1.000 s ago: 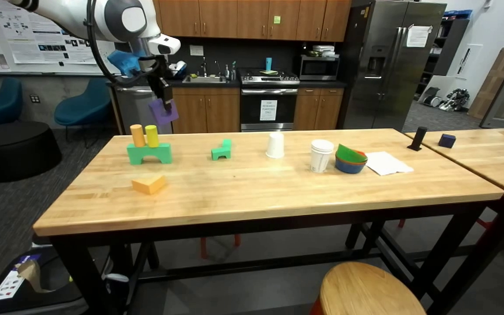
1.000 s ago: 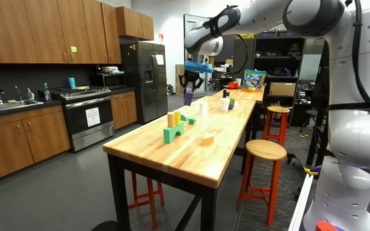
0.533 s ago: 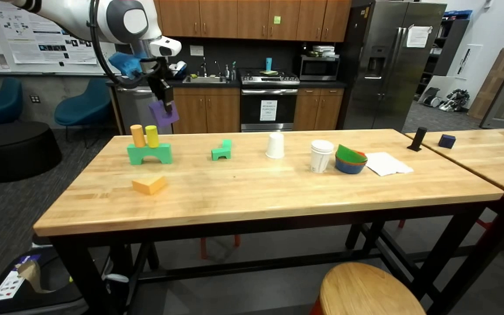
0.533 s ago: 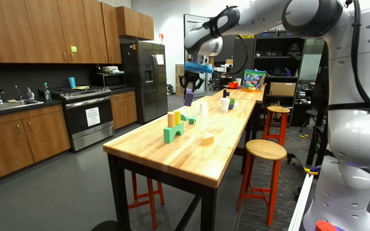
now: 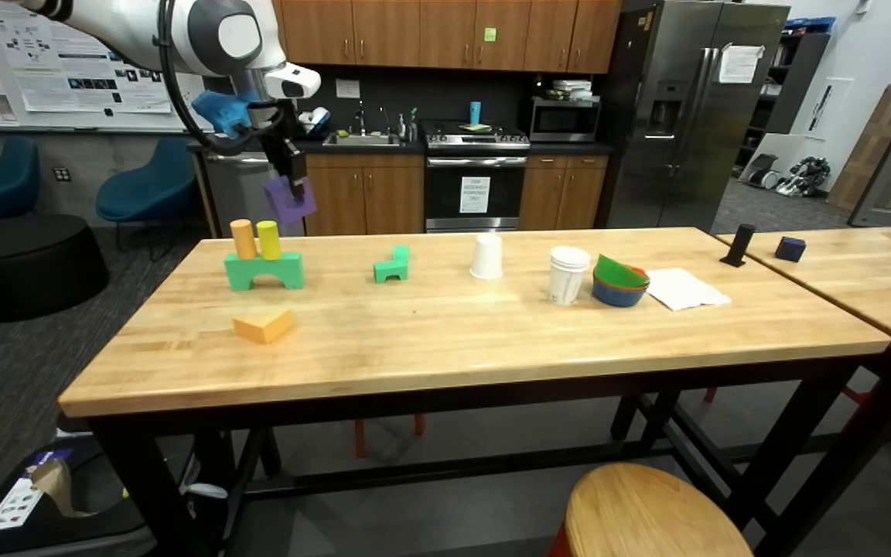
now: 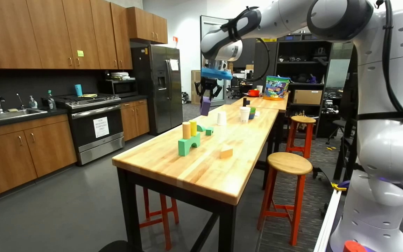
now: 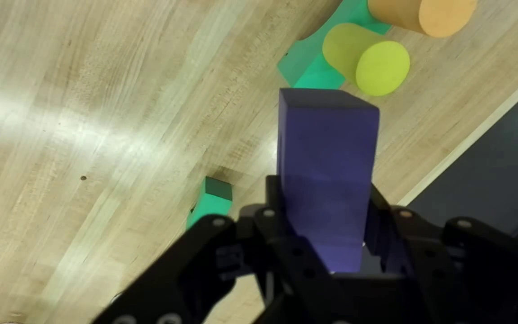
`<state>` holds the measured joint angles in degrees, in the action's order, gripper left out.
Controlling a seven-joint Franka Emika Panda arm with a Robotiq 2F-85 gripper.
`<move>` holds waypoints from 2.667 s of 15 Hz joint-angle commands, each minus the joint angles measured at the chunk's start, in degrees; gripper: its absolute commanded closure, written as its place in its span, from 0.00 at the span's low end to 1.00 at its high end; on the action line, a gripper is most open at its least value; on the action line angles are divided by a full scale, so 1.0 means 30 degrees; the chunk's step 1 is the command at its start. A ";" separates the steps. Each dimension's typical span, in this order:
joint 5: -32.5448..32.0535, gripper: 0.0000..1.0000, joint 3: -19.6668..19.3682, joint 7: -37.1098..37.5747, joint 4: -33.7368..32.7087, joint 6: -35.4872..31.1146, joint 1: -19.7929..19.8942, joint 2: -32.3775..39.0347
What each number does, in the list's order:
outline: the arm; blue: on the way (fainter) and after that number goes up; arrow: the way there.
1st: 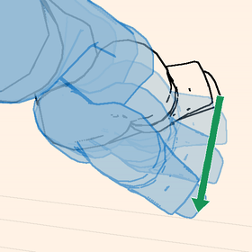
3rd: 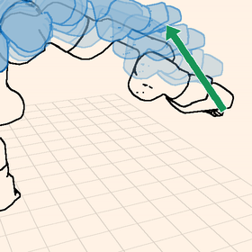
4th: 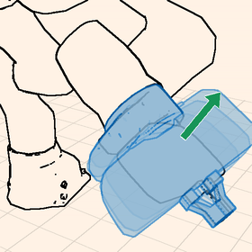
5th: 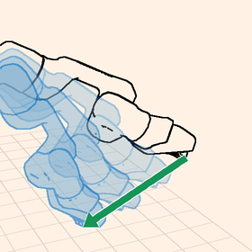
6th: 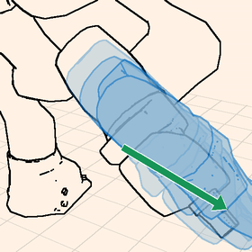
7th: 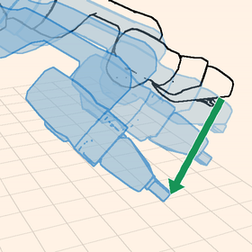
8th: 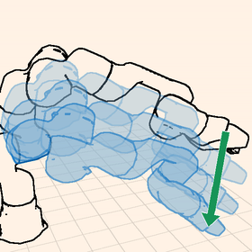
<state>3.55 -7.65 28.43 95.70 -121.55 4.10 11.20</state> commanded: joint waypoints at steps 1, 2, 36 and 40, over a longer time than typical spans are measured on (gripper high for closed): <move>0.0000 0.59 0.0029 -0.0012 -0.0062 0.0065 0.0040 0.0013; 0.0001 0.59 0.0029 -0.0012 -0.0063 0.0065 0.0040 0.0014; 0.0592 0.59 -0.0358 1.0444 -0.0036 -0.1806 0.0223 0.0457; 0.0592 0.59 -0.0358 1.0468 -0.0035 -0.1806 0.0223 0.0457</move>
<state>5.34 -8.86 59.87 95.78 -127.15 4.61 12.54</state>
